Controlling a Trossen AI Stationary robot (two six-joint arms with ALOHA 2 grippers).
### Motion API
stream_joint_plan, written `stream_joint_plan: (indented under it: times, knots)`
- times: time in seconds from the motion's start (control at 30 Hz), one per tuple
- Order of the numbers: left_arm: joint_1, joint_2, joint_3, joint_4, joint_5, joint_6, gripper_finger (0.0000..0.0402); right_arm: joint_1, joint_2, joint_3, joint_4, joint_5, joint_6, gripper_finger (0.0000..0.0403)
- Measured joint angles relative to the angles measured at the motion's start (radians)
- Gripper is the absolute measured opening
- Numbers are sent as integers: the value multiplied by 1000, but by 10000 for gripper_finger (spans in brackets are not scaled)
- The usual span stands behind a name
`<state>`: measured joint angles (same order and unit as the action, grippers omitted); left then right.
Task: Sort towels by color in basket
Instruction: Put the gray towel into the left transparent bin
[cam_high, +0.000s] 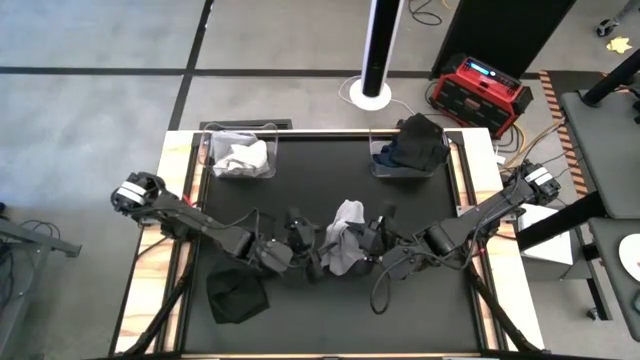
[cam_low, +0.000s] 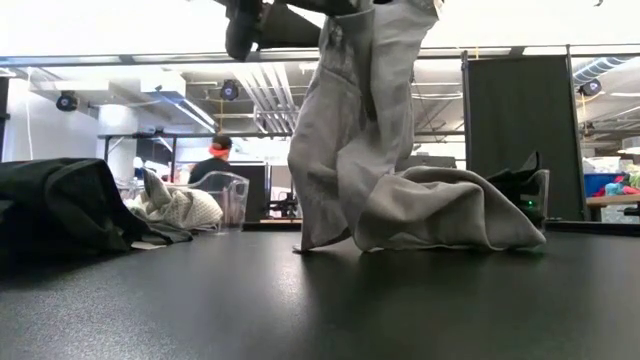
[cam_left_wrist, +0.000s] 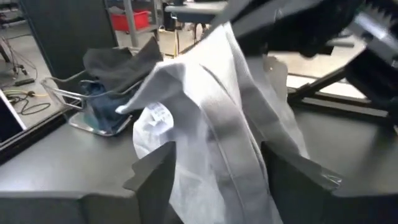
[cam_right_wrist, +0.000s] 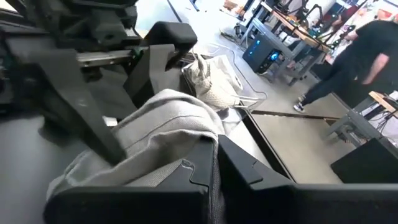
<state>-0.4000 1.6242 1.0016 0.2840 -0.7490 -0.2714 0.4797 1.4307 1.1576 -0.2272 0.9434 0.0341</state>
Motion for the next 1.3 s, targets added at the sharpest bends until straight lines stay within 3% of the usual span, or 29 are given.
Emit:
stream_joint_plan:
  times: [0.1, 0.27, 0.33, 0.67, 0.97, 1.07, 1.17, 1.3]
  knots:
    - [8, 10, 0, -4, 1, 19, 169, 0, 0, 0, 0, 0, 0, 9]
    - [14, 11, 0, 3, 1, 61, 44, 0, 0, 0, 0, -7, 0, 9]
    - [14, 11, 0, 6, 0, 77, 12, 0, 0, 0, -2, -29, -1, 9]
    - [10, -80, 0, -97, -95, 139, 0, 43, -6, 0, -13, -55, 21, 45]
    - [9, -223, 0, -181, -243, 245, 0, 92, -9, 8, -12, -65, 82, 168]
    - [8, -268, 0, -172, -307, 321, 0, 99, -9, 8, -15, -169, 111, 213]
    - [8, -312, 0, -176, -292, 349, 0, 99, -9, 8, -18, -253, 141, 249]
    - [8, -376, 0, -180, -114, 334, 0, 97, -9, 6, -25, -159, 176, 281]
